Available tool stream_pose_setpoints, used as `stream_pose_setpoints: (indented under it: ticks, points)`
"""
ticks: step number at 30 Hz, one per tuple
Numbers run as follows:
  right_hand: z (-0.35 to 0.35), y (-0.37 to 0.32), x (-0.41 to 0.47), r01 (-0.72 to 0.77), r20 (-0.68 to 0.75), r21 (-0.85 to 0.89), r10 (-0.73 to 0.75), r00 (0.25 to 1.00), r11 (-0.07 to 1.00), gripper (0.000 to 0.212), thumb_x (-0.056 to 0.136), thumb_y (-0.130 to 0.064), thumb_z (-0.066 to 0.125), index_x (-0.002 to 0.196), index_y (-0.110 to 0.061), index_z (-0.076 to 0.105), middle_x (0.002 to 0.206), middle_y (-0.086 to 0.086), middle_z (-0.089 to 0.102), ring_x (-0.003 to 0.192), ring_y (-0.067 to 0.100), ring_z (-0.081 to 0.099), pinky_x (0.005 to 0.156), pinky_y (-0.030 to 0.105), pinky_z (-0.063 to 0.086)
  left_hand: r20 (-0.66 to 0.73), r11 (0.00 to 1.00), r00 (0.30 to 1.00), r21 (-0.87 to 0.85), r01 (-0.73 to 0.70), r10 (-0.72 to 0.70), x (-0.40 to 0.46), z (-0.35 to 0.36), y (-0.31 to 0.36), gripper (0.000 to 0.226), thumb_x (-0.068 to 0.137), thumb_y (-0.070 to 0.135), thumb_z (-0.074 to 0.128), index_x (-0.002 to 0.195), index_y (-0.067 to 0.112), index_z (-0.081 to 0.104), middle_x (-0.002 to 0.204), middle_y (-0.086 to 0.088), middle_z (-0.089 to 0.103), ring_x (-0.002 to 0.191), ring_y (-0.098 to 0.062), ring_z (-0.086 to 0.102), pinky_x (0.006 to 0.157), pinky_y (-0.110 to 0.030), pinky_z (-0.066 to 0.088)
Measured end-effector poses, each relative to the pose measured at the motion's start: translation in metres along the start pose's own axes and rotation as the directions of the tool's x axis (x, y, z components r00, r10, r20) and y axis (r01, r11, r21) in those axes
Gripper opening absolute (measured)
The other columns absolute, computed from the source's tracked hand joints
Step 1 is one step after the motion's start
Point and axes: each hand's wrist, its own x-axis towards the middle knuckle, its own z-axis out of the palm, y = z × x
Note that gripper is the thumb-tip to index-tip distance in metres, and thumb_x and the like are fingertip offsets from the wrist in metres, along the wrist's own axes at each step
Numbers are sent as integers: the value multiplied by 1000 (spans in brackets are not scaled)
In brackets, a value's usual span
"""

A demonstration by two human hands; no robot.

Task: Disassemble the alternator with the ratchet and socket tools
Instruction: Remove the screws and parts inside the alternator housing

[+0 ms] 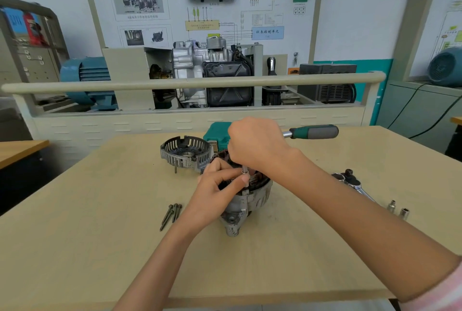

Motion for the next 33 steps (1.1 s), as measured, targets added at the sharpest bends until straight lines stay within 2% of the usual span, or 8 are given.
stream_pose_setpoints:
  ticks: [3,10,14,17,19,23,27,33]
  points:
    - [1,0,0,0,-15,-9,0,1000,1000,7,88,-18,47,87,-17,54,62,-3,34,52,16,34,43,24,20,-18,1000,1000,-7,7,-7,2,1,-1,15,75,44,58,85,40,69,80,2,44,82,-3,45,80,-10,34]
    - [0,1,-4,-26,-28,13,26,999,1000,17,91,-23,46,98,-14,59,88,5,61,61,20,40,43,24,19,-138,990,988,-133,51,-70,6,6,-3,13,72,17,76,81,25,73,73,3,45,66,8,46,68,-7,37]
    - [0,0,-3,-25,-7,9,25,1000,1000,20,90,-20,47,101,-12,61,93,6,63,63,22,42,43,24,21,-174,991,981,-116,60,-80,6,9,-2,12,71,14,78,75,24,72,77,-1,51,71,3,50,69,-9,39]
    - [-2,0,-3,-5,0,11,5,1000,1000,15,88,-18,47,96,-13,59,82,5,56,62,21,42,44,25,23,-105,997,992,-57,56,-62,5,5,-1,4,79,22,72,78,27,72,81,1,49,82,-3,50,74,-9,37]
    - [-2,0,-3,22,-2,14,-22,1000,1000,8,89,-18,46,84,-16,53,71,1,43,59,20,40,43,25,20,-34,1000,999,-17,24,-25,2,1,-2,13,86,25,64,77,29,71,82,3,47,85,-5,48,79,-12,36]
    - [1,1,-2,43,-26,10,-43,999,999,26,89,-18,45,66,-16,35,58,-3,30,49,16,32,43,24,18,15,1000,1000,-19,11,-11,-1,-3,-3,16,88,25,59,78,27,71,84,-1,49,90,-10,48,86,-16,36]
    - [3,1,-3,38,-29,22,-37,999,999,16,90,-21,45,75,-16,42,58,-4,29,50,15,32,43,25,18,-52,996,997,-76,44,-48,3,0,-3,16,81,20,69,73,34,72,80,0,48,80,0,49,78,-8,37]
    - [4,2,-3,-21,-12,22,21,1000,1000,13,90,-22,46,90,-15,57,61,-3,30,61,20,41,43,25,20,-129,989,986,-113,93,-107,7,5,-2,10,73,16,77,73,25,73,79,-2,50,72,1,50,68,-8,39]
